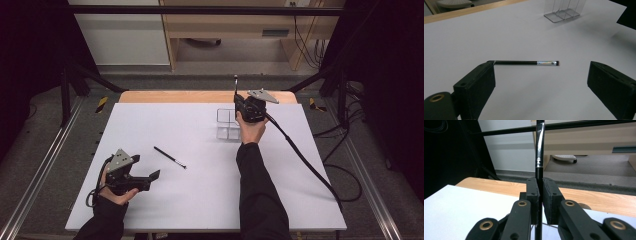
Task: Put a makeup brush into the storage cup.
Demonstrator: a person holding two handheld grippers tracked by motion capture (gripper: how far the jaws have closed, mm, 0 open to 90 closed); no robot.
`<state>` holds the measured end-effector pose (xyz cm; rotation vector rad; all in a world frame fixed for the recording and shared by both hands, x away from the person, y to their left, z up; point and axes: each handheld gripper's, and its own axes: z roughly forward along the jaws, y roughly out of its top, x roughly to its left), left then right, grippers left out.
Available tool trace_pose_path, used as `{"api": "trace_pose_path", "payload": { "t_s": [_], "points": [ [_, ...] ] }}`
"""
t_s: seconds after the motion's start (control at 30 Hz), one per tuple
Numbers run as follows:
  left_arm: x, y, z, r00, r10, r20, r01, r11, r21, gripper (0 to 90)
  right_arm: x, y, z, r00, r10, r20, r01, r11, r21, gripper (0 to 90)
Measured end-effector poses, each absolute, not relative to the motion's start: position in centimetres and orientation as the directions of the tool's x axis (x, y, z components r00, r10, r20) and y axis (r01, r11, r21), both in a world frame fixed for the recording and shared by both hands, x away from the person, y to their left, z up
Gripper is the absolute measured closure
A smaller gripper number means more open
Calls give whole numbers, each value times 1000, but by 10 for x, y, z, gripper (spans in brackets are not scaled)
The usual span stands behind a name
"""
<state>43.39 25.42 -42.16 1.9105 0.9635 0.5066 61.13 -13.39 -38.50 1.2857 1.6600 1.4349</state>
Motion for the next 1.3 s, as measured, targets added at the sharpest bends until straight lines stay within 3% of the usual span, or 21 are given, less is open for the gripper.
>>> {"api": "trace_pose_path", "payload": {
  "t_s": [1.3],
  "points": [
    [434,252,-422,615,788,-32,417,-291,861,69,604,-129,-417,-359,925,124,362,16,932,842]
  ]
}}
